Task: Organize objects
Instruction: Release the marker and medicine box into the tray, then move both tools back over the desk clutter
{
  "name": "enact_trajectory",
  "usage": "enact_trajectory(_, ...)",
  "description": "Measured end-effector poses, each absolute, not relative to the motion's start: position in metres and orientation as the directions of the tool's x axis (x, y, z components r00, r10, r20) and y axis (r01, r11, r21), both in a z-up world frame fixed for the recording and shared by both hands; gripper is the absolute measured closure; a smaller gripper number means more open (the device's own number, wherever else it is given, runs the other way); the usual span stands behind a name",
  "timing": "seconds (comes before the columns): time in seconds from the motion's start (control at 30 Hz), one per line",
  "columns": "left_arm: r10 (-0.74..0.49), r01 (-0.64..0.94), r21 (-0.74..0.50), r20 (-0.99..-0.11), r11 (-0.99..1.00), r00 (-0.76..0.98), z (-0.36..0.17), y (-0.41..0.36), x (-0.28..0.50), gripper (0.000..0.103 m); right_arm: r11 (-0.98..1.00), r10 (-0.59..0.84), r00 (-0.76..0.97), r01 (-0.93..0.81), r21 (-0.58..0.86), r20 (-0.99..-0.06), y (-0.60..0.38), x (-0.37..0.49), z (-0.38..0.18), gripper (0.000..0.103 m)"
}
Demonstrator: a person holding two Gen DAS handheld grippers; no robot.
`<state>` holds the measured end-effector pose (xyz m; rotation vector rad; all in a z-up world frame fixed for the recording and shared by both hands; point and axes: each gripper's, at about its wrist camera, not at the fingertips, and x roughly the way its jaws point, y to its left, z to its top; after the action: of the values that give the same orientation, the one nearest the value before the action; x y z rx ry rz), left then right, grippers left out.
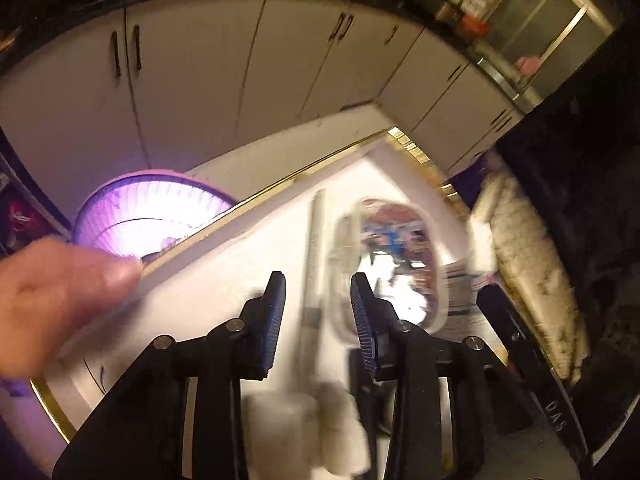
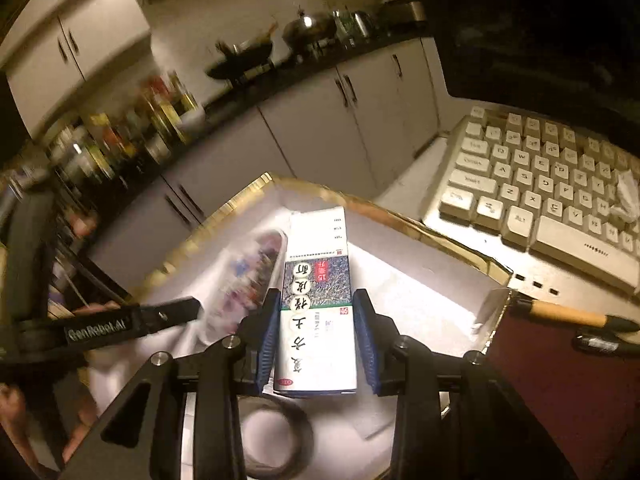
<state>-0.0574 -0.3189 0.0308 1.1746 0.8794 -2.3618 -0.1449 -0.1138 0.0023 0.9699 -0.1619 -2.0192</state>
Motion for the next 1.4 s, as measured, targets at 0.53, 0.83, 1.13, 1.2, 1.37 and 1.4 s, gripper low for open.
enact_trajectory(0.53,0.242,0.093,-0.403,-0.702,-0.91,-0.67,0.059,-0.143,-0.019,0.065,-0.556,-0.804,-0.254,0.642,0.528,-0.538,0.048,-0.067,0.031,0.05)
enact_trajectory(0.83,0.284,-0.04,-0.32,-0.77,-0.947,-0.571,0.042,-0.043,-0.069,0.065,-0.78,-0.626,-0.483,0.379,0.497,-0.613,0.2,-0.068,0.003,0.05)
enact_trajectory(1.13,0.26,-0.054,-0.272,-0.811,-0.961,-0.525,0.029,-0.007,-0.1,0.065,-0.894,-0.448,-0.62,0.285,0.347,-0.644,0.254,-0.085,0.007,0.05)
enact_trajectory(1.2,0.246,-0.064,-0.25,-0.817,-0.966,-0.521,0.027,-0.002,-0.108,0.065,-0.897,-0.441,-0.604,0.281,0.341,-0.663,0.251,-0.093,0.002,0.05)
enact_trajectory(1.37,0.198,-0.052,-0.202,-0.817,-0.978,-0.542,0.021,0.011,-0.127,0.065,-0.935,-0.354,-0.622,0.211,0.285,-0.699,0.244,-0.092,-0.005,0.05)
enact_trajectory(1.4,0.19,-0.059,-0.188,-0.818,-0.98,-0.544,0.02,0.014,-0.131,0.065,-0.941,-0.338,-0.63,0.202,0.273,-0.7,0.241,-0.091,-0.005,0.05)
